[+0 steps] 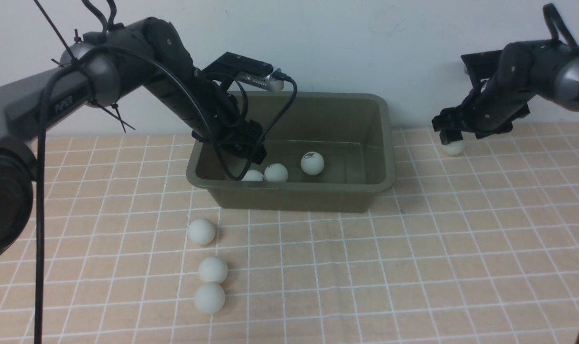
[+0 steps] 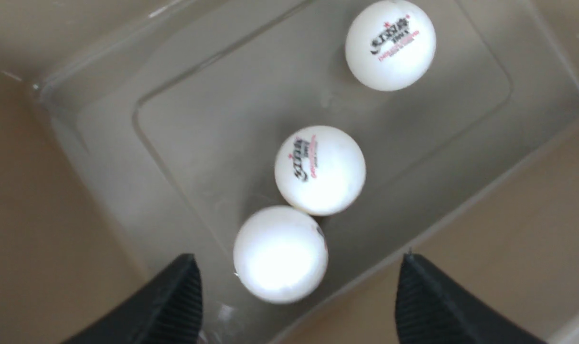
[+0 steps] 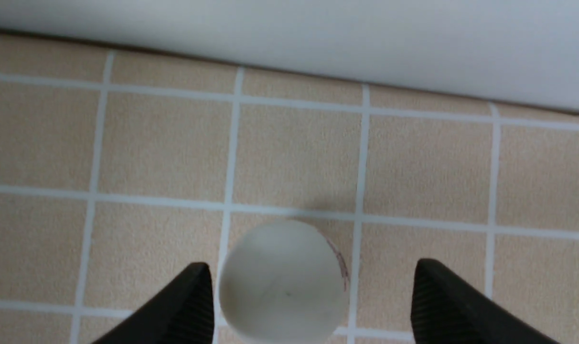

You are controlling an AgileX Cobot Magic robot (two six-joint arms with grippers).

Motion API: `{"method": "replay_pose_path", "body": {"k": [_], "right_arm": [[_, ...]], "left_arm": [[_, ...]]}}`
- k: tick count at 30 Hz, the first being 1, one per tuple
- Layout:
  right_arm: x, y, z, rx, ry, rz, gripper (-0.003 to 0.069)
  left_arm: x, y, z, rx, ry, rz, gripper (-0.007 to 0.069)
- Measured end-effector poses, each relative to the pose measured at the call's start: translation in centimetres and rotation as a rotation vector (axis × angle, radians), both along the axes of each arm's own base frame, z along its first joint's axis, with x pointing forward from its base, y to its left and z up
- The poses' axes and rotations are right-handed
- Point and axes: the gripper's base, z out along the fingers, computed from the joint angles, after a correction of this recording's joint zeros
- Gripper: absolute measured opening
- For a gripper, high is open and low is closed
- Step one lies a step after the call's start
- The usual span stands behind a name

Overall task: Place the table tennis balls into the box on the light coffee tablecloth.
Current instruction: 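Reach for and grasp a ping pong ball on the table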

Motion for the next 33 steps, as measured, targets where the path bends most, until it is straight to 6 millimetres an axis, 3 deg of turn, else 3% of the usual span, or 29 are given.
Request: {"method": "replay_pose_path", "body": {"k": [4, 8, 12, 13, 19, 21, 25, 28, 33], "right_arm": [[0.2, 0.0, -0.6, 0.001, -0.008, 0.0, 0.0503], [0.3, 0.0, -2.2, 0.0, 0.02, -0.001, 0.0488], [0.7, 0.0, -2.9, -0.001, 0.028, -0.001, 0.0398], [0.8, 0.0, -2.7, -0.001, 0.027, -0.001, 0.036], [1.0, 0.1, -1.1, 0.003, 0.052, -0.003, 0.0362], [0.8, 0.2, 0.0, 0.016, 0.097, -0.007, 0.0362], [0.1, 0.4, 0.9, 0.043, 0.199, -0.007, 0.0362], [-0.2, 0.9, 1.5, 0.091, 0.243, 0.005, 0.0362], [-0.2, 1.8, 3.6, 0.125, 0.199, 0.049, 0.0362]], "left_arm": [[-0.3, -0.1, 0.2, -0.005, 0.037, -0.019, 0.0459], [-0.6, -0.2, 1.7, -0.008, 0.06, -0.054, 0.0459], [-1.7, -0.2, 4.5, -0.013, 0.078, -0.091, 0.0459], [-2.1, -0.1, 5.6, -0.01, 0.079, -0.095, 0.0459], [-3.7, 1.1, 9.2, 0.057, 0.028, -0.045, 0.0459], [-4.8, 1.9, 11.2, 0.097, -0.01, 0.008, 0.0459], [-7.2, 2.8, 12.9, 0.116, -0.019, 0.045, 0.0459], [-9.3, 3.3, 11.9, 0.136, 0.039, 0.045, 0.0459], [-12.7, 4.3, 8.0, 0.199, 0.188, 0.036, 0.0459]]}}
